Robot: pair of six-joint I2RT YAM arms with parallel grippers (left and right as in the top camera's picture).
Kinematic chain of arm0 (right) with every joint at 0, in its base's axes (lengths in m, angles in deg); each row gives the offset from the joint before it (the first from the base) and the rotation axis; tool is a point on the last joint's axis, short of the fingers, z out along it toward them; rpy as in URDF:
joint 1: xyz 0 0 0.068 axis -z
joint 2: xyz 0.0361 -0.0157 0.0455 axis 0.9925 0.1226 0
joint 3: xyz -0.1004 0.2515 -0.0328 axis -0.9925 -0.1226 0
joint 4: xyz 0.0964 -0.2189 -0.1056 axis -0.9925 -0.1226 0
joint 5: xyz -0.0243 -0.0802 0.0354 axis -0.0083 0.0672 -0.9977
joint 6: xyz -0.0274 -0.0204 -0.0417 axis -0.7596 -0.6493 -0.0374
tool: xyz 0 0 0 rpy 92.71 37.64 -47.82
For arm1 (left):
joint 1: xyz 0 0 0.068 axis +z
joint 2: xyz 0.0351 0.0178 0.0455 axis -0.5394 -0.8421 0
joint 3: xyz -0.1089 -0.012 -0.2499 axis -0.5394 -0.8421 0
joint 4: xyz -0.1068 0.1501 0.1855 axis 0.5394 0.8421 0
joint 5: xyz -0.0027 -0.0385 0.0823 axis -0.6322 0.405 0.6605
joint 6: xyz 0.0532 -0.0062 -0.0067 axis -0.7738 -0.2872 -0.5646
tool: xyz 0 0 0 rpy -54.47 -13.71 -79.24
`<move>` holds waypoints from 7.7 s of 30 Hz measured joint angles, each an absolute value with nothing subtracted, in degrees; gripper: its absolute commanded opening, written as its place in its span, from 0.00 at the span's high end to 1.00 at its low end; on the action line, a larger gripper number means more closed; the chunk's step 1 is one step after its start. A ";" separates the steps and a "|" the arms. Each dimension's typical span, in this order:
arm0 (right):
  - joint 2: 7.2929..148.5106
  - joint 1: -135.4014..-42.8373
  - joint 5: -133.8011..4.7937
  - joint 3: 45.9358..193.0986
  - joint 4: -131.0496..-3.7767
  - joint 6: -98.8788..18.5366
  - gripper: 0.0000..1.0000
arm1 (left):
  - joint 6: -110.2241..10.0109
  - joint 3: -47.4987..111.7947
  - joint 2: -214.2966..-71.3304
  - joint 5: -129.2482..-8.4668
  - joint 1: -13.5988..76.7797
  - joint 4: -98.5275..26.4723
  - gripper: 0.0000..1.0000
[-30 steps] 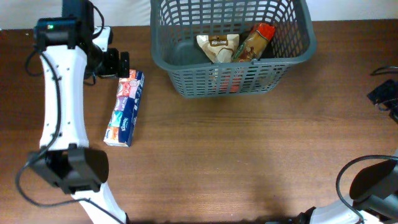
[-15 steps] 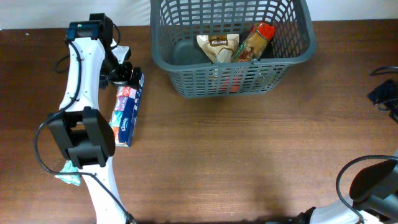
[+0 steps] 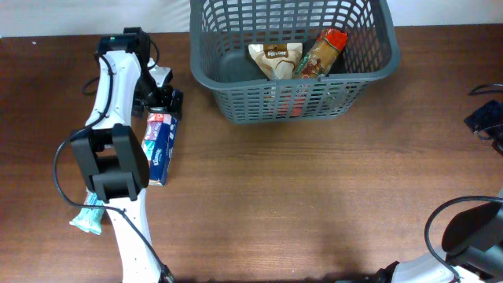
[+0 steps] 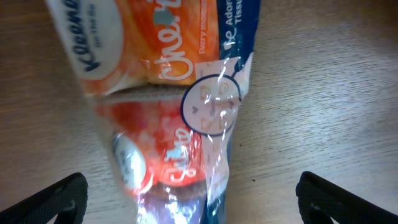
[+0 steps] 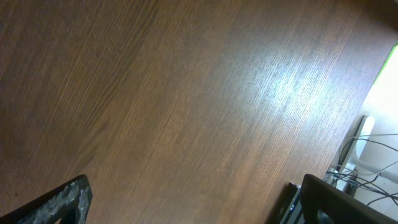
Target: Pack container
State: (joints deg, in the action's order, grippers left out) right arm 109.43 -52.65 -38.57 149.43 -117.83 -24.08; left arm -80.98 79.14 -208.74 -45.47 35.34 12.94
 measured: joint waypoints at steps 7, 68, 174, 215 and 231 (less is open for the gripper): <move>109.43 -52.65 -38.57 149.43 -117.83 -24.06 0.01 | -81.02 78.38 -211.30 -46.02 35.34 13.29 0.01; 109.43 -52.65 -38.57 149.43 -117.83 -24.06 0.01 | -80.98 49.74 -185.18 -46.34 39.08 -4.30 0.01; 109.43 -52.65 -38.59 149.34 -117.70 -24.04 0.01 | -59.63 106.66 -184.40 -32.01 12.15 -7.84 0.98; 109.43 -52.65 -38.59 149.32 -117.72 -24.11 0.01 | -57.77 104.34 -209.05 -31.09 7.62 -5.09 0.94; 109.43 -52.65 -38.59 149.34 -117.70 -24.06 0.01 | -57.26 103.97 -213.58 -33.41 7.62 -4.87 0.44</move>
State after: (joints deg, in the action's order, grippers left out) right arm 109.43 -52.65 -38.59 149.34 -117.70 -24.06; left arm -57.26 103.97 -213.58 -33.41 7.62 -4.87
